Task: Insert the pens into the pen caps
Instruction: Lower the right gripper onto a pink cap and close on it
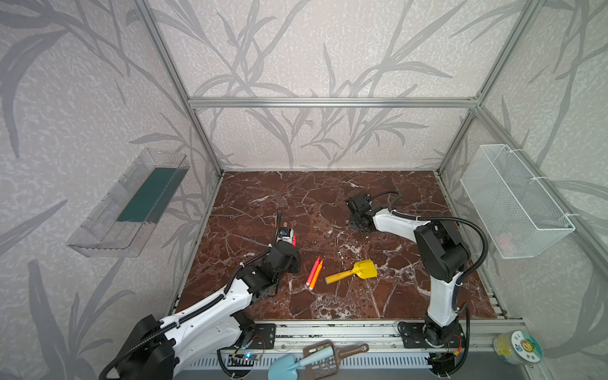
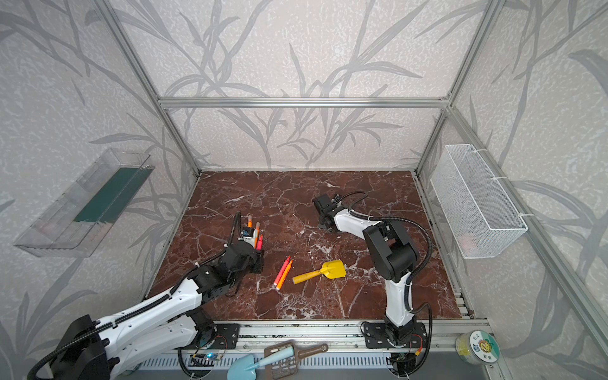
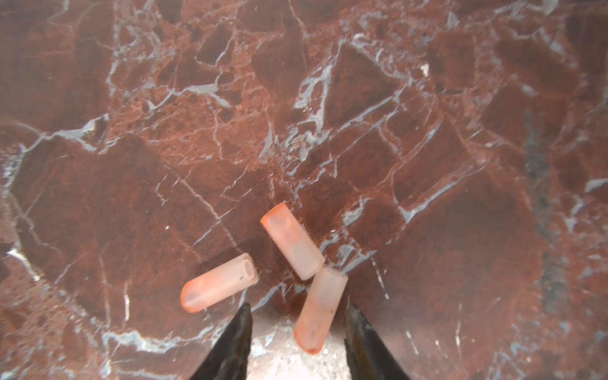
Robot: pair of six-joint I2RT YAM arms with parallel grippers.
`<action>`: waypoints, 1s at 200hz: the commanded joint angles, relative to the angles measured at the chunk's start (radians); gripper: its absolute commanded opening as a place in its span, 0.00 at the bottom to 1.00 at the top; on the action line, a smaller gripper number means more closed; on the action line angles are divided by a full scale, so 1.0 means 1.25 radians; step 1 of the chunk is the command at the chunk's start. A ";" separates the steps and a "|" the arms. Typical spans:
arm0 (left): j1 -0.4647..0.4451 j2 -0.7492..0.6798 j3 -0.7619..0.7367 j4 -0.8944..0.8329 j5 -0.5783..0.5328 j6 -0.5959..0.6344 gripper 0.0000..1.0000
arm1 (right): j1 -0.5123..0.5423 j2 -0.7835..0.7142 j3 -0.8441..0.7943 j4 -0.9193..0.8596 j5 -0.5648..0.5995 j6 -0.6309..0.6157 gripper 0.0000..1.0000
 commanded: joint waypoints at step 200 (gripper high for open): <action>0.004 -0.010 0.015 -0.005 0.007 -0.014 0.00 | -0.045 0.054 -0.001 -0.023 0.006 0.011 0.15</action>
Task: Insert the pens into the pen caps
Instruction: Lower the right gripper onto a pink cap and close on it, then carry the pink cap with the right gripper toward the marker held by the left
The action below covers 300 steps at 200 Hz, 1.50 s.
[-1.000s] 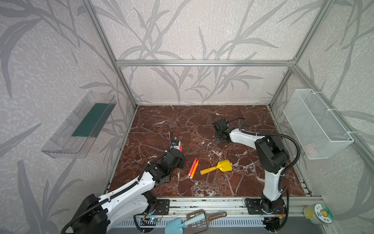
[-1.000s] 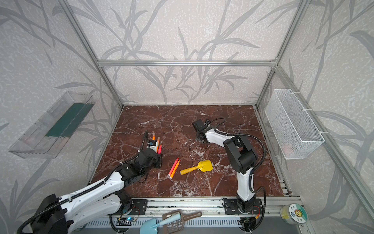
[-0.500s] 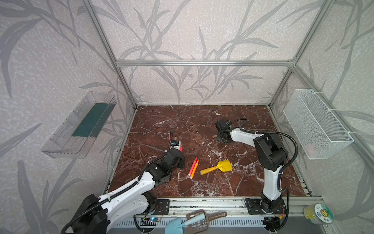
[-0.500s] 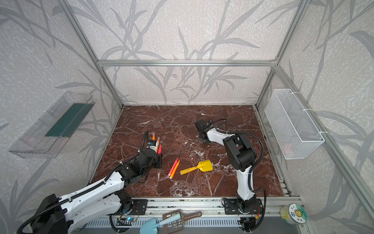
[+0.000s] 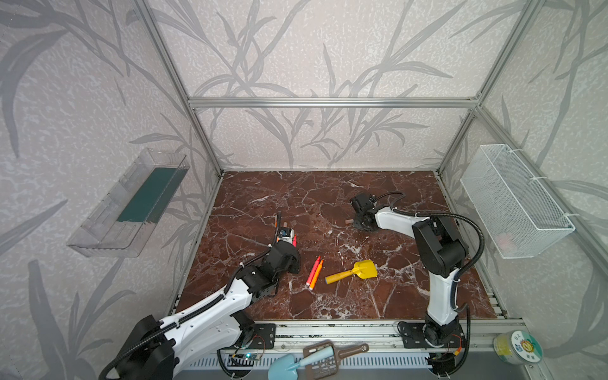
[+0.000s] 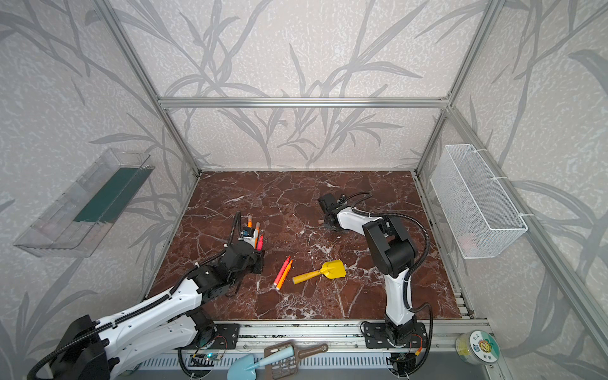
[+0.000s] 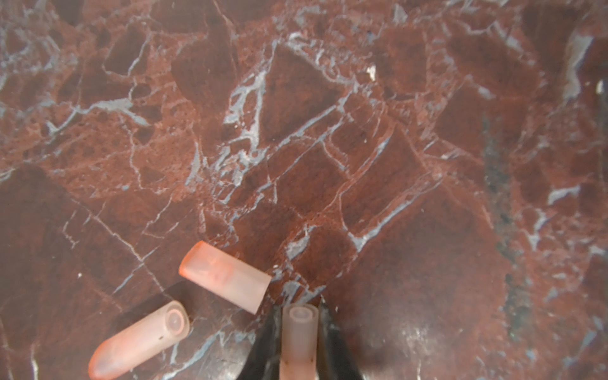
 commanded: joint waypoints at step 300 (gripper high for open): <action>-0.158 0.158 0.000 0.399 0.296 -0.104 0.00 | 0.237 -0.662 -0.634 0.777 -0.212 0.195 0.01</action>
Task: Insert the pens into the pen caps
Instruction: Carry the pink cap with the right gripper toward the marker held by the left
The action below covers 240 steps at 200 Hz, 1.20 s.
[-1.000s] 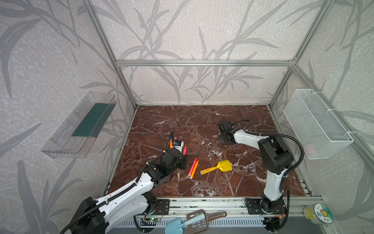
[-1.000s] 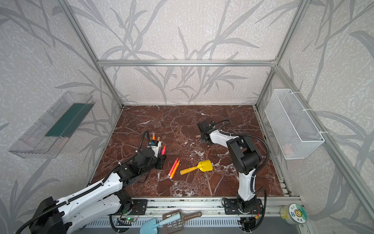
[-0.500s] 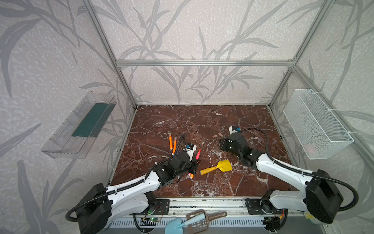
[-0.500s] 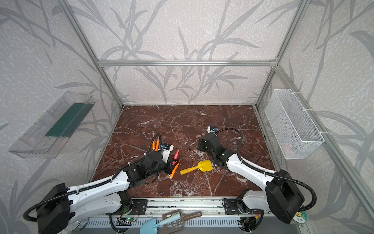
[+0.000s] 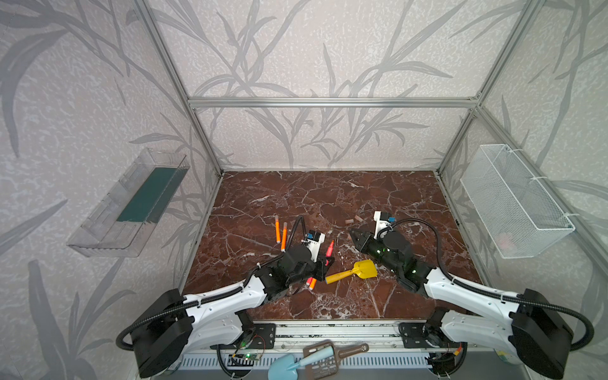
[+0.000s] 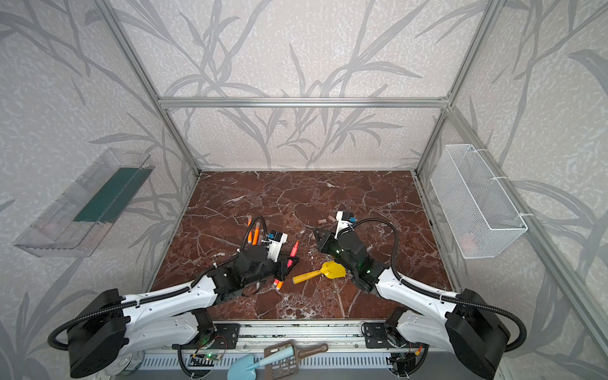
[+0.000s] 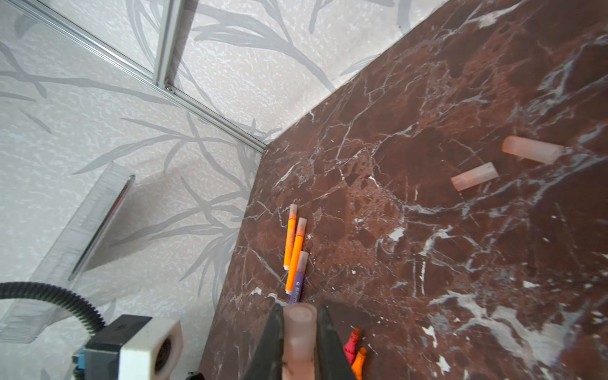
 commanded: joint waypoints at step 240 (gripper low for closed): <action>-0.007 0.038 0.003 0.073 0.019 -0.019 0.00 | 0.049 0.159 0.065 0.153 -0.007 0.021 0.00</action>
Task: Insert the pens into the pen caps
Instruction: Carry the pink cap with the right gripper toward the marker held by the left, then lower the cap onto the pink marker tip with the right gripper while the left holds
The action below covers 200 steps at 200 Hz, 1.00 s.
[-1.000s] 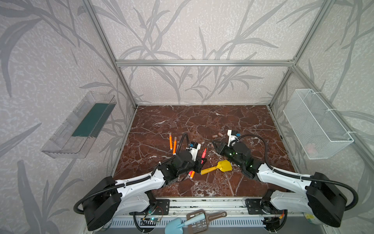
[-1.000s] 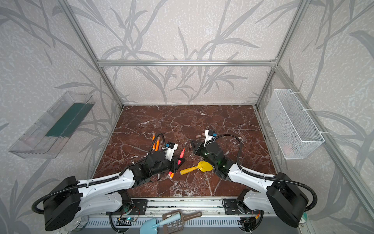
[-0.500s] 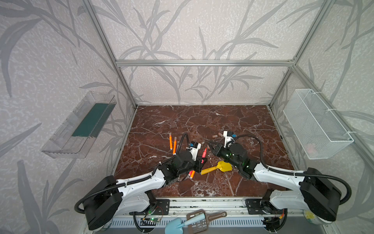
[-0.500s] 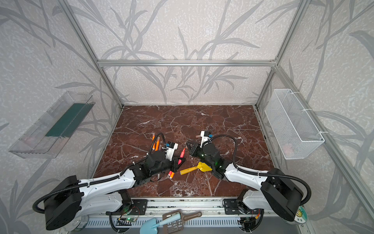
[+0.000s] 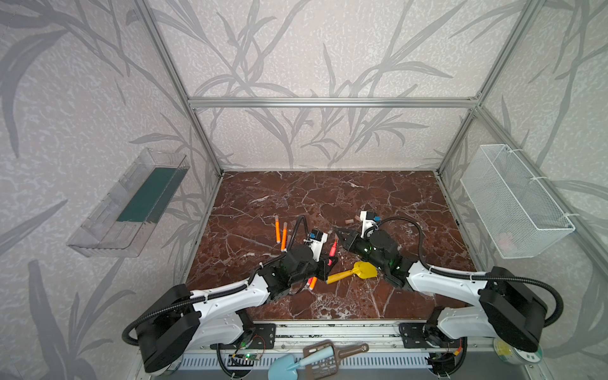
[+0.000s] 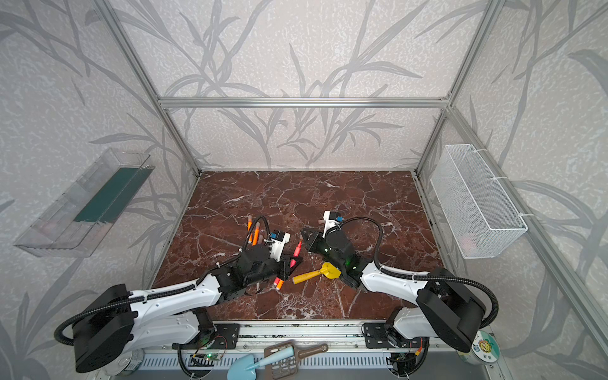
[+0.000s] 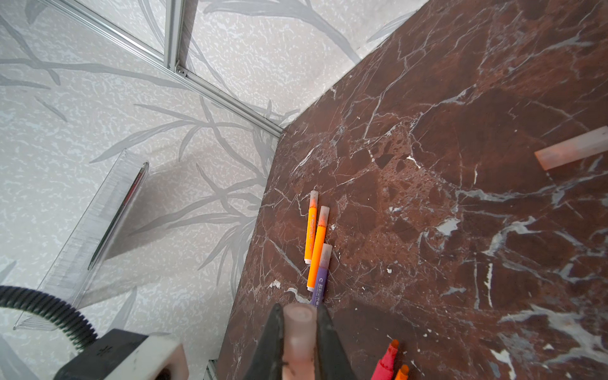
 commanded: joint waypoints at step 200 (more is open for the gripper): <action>-0.001 -0.039 0.002 -0.009 -0.061 -0.010 0.00 | 0.070 -0.019 -0.044 0.056 0.037 -0.003 0.00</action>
